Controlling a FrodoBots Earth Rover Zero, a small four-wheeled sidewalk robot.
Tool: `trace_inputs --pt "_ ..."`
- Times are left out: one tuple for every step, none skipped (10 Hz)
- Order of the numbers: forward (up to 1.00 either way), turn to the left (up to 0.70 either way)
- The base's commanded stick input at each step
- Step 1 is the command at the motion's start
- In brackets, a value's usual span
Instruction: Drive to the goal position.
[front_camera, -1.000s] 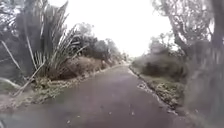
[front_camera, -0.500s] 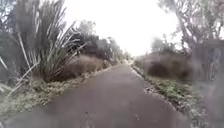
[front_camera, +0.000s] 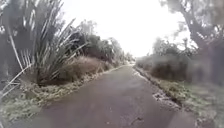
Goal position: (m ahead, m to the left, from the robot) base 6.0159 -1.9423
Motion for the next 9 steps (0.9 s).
trace_inputs --pt "0.70 -0.02" --pt "0.70 0.00" --pt "0.70 0.00" --pt "0.70 0.00" --pt "0.70 0.00" --pt "0.70 -0.04" --pt "0.70 -0.29" --pt "0.70 -0.35" --pt "0.70 -0.34"
